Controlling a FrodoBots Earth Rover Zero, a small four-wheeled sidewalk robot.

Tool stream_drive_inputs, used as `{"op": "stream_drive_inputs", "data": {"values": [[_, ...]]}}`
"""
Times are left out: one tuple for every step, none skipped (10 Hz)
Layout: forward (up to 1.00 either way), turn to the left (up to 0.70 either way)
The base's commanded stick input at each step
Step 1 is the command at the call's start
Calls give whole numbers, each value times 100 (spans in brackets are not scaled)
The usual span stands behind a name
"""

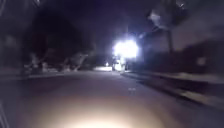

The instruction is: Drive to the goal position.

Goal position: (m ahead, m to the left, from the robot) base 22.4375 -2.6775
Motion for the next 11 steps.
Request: {"op": "stream_drive_inputs", "data": {"values": [[70, 0], [70, 0], [70, 0], [70, 0], [70, 0], [70, 0], [70, 0], [70, 0], [70, 0], [70, -8], [70, -33]]}}
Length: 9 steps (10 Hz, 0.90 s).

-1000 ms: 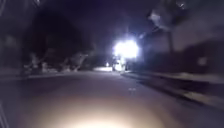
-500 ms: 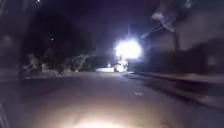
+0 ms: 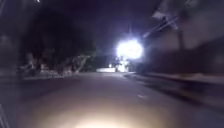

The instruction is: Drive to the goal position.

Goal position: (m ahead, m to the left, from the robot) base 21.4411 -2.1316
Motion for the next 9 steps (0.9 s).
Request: {"op": "stream_drive_inputs", "data": {"values": [[70, -35], [70, -35], [70, -35], [70, -35], [70, -28], [70, -11], [70, 0], [70, 0], [70, 0]]}}
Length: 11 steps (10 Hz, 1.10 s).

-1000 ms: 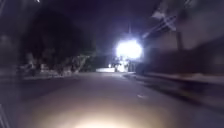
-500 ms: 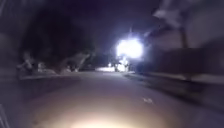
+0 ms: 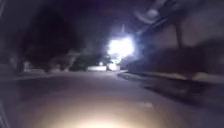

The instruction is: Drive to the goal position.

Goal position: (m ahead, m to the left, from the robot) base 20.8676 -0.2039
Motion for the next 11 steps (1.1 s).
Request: {"op": "stream_drive_inputs", "data": {"values": [[70, 0], [70, 0], [70, 0], [70, 0], [70, 0], [70, 0], [70, 0], [70, 0], [70, 0], [70, 0], [70, 0]]}}
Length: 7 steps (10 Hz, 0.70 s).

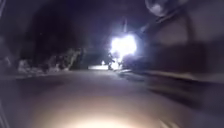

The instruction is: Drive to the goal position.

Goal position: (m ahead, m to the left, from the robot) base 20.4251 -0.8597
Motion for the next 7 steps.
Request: {"op": "stream_drive_inputs", "data": {"values": [[70, 0], [70, 0], [70, 0], [70, 0], [70, 0], [70, 0], [70, 0]]}}
